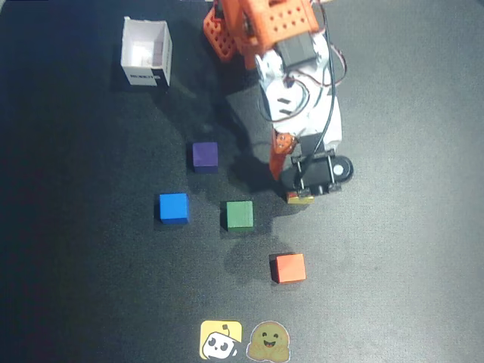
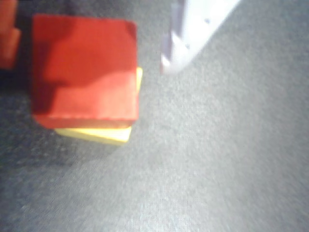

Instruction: Put the red cube on top of the yellow cube.

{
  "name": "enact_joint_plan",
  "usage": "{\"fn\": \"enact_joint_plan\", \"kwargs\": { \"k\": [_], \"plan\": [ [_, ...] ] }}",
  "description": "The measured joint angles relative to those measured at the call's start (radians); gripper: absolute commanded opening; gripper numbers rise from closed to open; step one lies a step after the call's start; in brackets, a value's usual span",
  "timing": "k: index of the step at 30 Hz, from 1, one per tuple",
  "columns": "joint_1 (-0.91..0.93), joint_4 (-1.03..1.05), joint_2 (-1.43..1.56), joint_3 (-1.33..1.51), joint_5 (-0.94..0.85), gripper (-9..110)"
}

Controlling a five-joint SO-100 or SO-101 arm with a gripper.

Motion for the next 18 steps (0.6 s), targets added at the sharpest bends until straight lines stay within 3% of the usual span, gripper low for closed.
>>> {"fn": "enact_joint_plan", "kwargs": {
  "k": [8,13,18],
  "plan": [
    [0.049,0.084,0.196,0.0,-0.052,17],
    [0.155,0.124,0.302,0.0,-0.193,2],
    [0.267,0.144,0.396,0.041,-0.321,0]
  ]
}}
